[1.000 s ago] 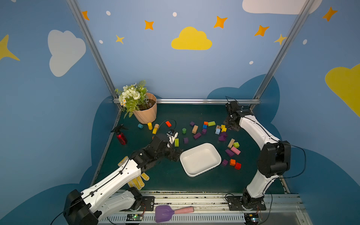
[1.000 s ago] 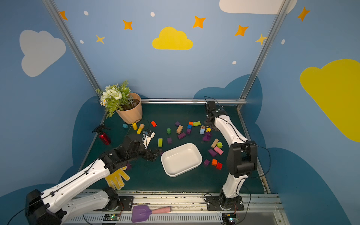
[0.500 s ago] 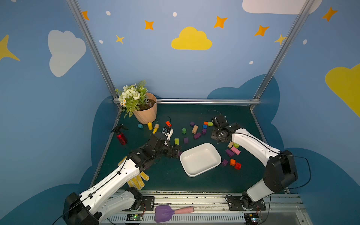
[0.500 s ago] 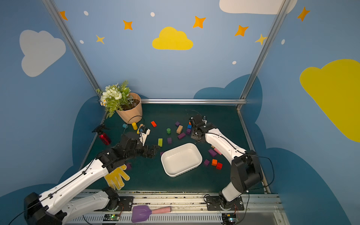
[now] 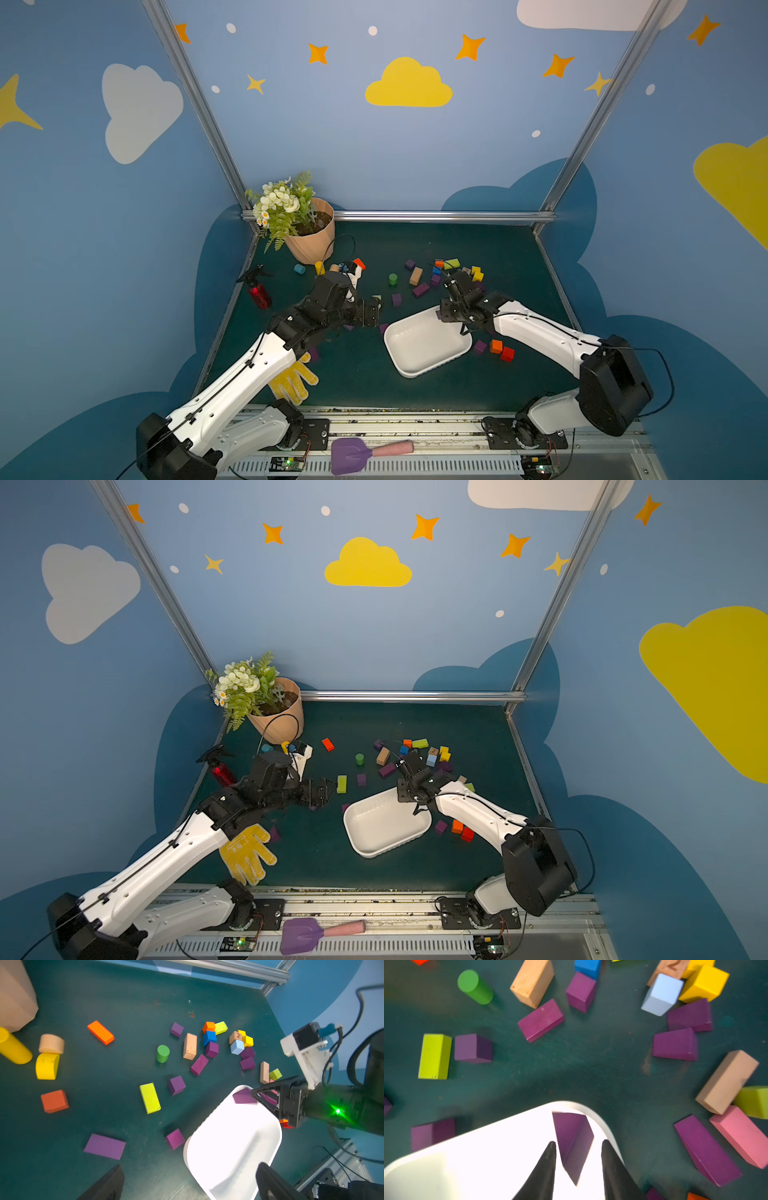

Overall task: Pick purple bricks into the storage bin
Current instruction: Place the building block in the storage box.

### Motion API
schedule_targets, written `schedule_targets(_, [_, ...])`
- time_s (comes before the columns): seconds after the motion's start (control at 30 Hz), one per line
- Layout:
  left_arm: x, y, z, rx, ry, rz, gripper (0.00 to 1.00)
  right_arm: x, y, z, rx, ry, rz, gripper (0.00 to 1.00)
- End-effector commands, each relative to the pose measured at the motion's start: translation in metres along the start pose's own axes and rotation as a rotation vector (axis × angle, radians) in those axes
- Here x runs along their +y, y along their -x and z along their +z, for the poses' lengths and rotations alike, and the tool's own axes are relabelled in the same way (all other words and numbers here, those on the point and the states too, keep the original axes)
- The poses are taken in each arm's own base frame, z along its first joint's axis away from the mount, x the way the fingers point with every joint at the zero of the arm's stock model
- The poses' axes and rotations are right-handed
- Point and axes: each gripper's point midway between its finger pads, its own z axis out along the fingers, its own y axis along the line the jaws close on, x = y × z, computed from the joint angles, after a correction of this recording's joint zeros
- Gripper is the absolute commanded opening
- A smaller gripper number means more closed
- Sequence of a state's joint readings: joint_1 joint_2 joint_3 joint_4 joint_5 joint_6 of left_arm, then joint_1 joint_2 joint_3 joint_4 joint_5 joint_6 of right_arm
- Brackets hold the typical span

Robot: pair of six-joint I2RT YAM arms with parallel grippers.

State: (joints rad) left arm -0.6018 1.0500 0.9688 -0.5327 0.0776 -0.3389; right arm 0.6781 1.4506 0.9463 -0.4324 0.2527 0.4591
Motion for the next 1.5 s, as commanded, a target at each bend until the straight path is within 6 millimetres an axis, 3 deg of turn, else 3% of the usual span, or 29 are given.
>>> schedule_targets(0.0, [0.015, -0.018, -0.007, 0.055, 0.061, -0.061, 1.00, 0.007, -0.004, 0.008, -0.010, 0.029, -0.053, 0.38])
schedule_targets(0.2, [0.026, -0.023, -0.013, 0.047, 0.099, -0.097, 1.00, 0.013, -0.019, 0.018, 0.020, 0.038, -0.077, 0.37])
schedule_targets(0.73, [0.059, -0.053, 0.001, 0.137, 0.275, -0.238, 1.00, 0.030, -0.022, -0.002, 0.020, 0.137, -0.156, 0.41])
schedule_targets(1.13, [0.079, -0.065, 0.038, 0.198, 0.436, -0.416, 1.00, 0.045, -0.020, -0.022, -0.035, 0.210, -0.278, 0.46])
schedule_targets(1.47, [0.096, -0.061, 0.071, 0.223, 0.588, -0.587, 0.85, 0.053, -0.027, -0.039, -0.101, 0.270, -0.333, 0.48])
